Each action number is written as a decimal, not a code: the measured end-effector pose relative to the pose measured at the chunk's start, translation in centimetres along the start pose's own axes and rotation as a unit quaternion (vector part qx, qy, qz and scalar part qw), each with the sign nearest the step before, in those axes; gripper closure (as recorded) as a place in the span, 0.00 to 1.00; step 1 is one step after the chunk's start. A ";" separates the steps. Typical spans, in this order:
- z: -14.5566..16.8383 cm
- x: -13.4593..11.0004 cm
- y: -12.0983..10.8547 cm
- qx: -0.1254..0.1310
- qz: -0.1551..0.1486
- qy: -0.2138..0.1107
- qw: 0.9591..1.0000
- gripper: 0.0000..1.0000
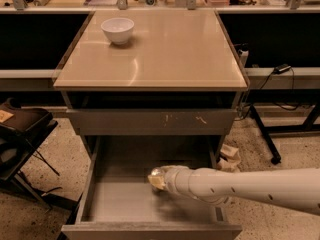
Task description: Pick redbull can from middle drawer and place on counter
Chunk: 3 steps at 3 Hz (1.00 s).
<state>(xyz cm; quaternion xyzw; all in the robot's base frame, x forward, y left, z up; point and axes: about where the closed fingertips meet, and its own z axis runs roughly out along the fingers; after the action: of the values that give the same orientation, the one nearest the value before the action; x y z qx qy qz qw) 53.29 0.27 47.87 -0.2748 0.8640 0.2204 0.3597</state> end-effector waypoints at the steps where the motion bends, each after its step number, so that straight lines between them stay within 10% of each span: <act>1: -4.1 -2.0 0.0 0.054 -0.001 -0.008 0.999 1.00; 3: -9.4 -0.6 6.6 0.088 -0.058 0.061 0.993 1.00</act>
Offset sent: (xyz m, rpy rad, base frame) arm -0.0323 -0.0549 0.4271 -0.3370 -0.5076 -0.3219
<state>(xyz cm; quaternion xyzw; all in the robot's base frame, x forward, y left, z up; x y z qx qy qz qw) 44.75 0.00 55.62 -0.3048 0.8831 0.1055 0.3408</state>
